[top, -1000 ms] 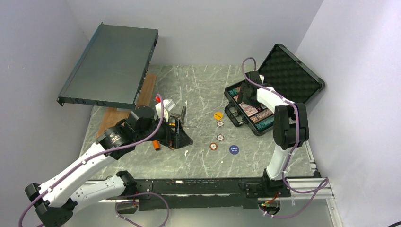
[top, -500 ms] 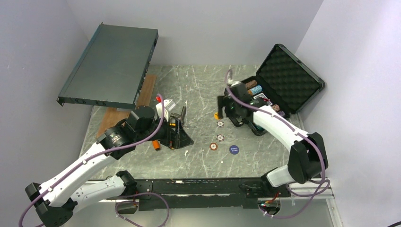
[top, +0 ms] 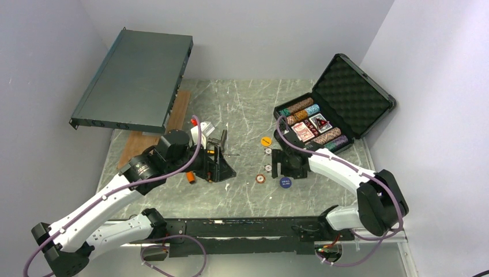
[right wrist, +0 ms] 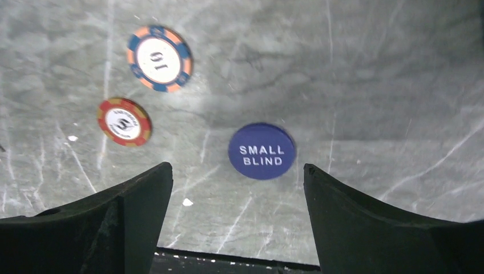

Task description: Pack up texas hold em set

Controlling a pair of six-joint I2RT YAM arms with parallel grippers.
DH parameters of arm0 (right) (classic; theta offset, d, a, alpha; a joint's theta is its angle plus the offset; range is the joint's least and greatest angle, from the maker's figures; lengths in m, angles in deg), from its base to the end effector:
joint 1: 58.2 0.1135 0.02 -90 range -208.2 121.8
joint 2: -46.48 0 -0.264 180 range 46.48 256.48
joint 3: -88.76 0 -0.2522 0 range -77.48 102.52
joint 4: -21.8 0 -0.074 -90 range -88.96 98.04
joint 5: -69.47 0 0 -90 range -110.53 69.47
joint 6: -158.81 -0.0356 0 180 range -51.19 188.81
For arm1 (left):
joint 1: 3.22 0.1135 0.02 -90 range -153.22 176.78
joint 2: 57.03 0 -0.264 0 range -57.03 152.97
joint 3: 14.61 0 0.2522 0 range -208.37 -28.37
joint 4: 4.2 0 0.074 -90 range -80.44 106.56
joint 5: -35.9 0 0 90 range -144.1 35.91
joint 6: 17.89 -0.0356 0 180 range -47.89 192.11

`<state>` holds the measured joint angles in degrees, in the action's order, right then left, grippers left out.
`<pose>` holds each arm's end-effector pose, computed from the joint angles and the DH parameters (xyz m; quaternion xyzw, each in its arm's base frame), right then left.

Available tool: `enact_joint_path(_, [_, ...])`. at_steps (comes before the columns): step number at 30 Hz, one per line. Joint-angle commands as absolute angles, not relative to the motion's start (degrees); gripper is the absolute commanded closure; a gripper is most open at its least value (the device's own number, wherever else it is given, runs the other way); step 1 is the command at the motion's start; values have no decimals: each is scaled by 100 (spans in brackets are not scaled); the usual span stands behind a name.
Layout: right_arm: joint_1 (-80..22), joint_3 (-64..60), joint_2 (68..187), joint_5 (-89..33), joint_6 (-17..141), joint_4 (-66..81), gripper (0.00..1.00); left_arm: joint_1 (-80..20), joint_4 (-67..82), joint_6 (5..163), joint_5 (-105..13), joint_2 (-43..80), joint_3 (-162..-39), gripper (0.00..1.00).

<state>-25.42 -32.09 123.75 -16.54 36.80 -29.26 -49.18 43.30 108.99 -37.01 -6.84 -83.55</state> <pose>0.2035 0.1281 0.1902 -0.0003 0.9830 0.0678 0.1708 0.1207 -0.1399 0.3454 0.1428 0.8423 -0.4292 0.2932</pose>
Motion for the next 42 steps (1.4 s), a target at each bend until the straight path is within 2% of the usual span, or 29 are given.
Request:
enact_joint_path(1, [-2567,-3499,12191,-1590,2917,-3053,16,-4923,4059,10875,-3596,-661,-8305,1])
enact_joint_path(9, [-2551,-3432,12661,-1358,3005,-3119,28,-4924,4137,10859,-3607,-663,-8371,1])
enact_joint_path(22, [-2374,-3362,13184,-1134,3072,-2882,33,-4923,4114,10925,-3629,-760,-8295,1])
enact_joint_path(26, [-2373,-3431,13243,-1226,3059,-2772,43,-4927,4134,10934,-3663,-831,-8261,1])
enact_joint_path(30, [-2365,-3478,13222,-1342,3051,-2745,49,-4925,4155,10925,-3665,-851,-8268,1])
enact_joint_path(35, [-2368,-3418,13182,-1307,3093,-2726,64,-4925,4103,10922,-3641,-840,-8237,1])
enact_joint_path(42, [-2370,-3109,12969,-1065,3086,-2863,72,-4925,4154,10864,-3652,-838,-8286,1])
